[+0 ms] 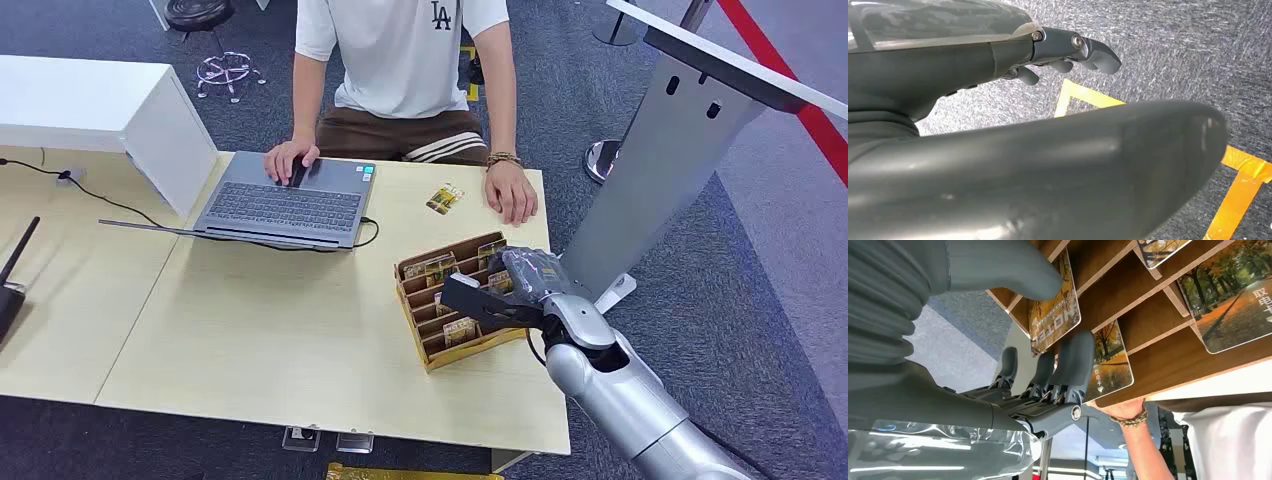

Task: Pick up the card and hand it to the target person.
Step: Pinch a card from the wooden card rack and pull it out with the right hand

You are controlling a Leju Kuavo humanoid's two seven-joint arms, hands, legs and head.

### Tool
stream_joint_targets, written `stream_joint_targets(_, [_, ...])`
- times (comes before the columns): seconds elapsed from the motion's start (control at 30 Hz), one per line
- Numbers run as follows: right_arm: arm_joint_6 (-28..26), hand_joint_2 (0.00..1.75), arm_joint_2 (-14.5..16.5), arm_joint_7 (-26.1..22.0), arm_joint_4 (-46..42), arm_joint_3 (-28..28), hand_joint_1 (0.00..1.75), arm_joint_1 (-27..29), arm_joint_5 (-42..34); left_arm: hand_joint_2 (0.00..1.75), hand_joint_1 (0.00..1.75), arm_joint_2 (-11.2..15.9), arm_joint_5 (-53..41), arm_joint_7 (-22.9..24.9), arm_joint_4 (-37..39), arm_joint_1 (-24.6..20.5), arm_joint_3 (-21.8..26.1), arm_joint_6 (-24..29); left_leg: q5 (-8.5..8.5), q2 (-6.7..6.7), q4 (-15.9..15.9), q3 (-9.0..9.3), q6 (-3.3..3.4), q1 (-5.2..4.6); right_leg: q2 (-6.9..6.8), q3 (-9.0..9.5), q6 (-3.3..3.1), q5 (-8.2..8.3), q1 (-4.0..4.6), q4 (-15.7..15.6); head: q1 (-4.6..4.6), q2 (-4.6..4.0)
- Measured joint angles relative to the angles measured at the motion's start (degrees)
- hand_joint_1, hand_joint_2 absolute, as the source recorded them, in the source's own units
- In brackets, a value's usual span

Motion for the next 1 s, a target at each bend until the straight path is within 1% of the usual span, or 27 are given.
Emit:
stream_joint_targets(0.23, [-0.3, 1.75, 0.2, -0.2, 0.1, 0.0, 1.58, -0.2, 0.0, 0.0, 0.0, 0.0, 0.1, 0.0, 0.0, 0.0, 0.0, 0.0, 0.0, 0.0, 0.0, 0.01, 0.0, 0.0, 0.0, 0.0, 0.0, 0.0, 0.0, 0.0, -0.02, -0.01])
stream_joint_targets(0.47, [-0.4, 1.75, 0.4, -0.4, 0.1, 0.0, 1.51, -0.3, -0.1, 0.0, 0.0, 0.0, 0.2, 0.0, 0.0, 0.0, 0.0, 0.0, 0.0, 0.0, 0.0, 0.01, 0.0, 0.0, 0.0, 0.01, 0.0, 0.01, 0.0, 0.0, 0.01, -0.01])
stream_joint_targets(0.53, [-0.4, 1.75, 0.4, -0.4, 0.1, 0.0, 1.52, -0.3, -0.1, 0.0, 0.0, 0.0, 0.3, 0.0, 0.0, 0.0, 0.0, 0.0, 0.0, 0.0, 0.0, 0.01, 0.0, 0.0, 0.0, 0.01, 0.01, 0.01, 0.0, 0.0, 0.01, -0.01])
stream_joint_targets(0.67, [-0.4, 1.75, 0.4, -0.5, 0.1, 0.0, 1.49, -0.3, -0.1, 1.75, 0.0, 0.0, 0.3, 0.0, 0.0, 0.0, 0.0, 0.0, 0.0, 0.0, 0.0, 0.01, 0.0, 0.0, 0.0, 0.01, 0.01, 0.01, 0.0, 0.0, -0.01, 0.0])
stream_joint_targets(1.0, [-0.4, 1.75, 0.5, -0.6, 0.1, 0.0, 1.48, -0.2, -0.4, 1.75, 0.0, 0.0, -0.2, -0.2, 0.0, 0.0, -0.2, 0.2, 0.0, 0.0, 0.0, 0.01, 0.0, 0.0, 0.0, 0.01, 0.01, 0.01, 0.0, 0.0, 0.01, -0.01])
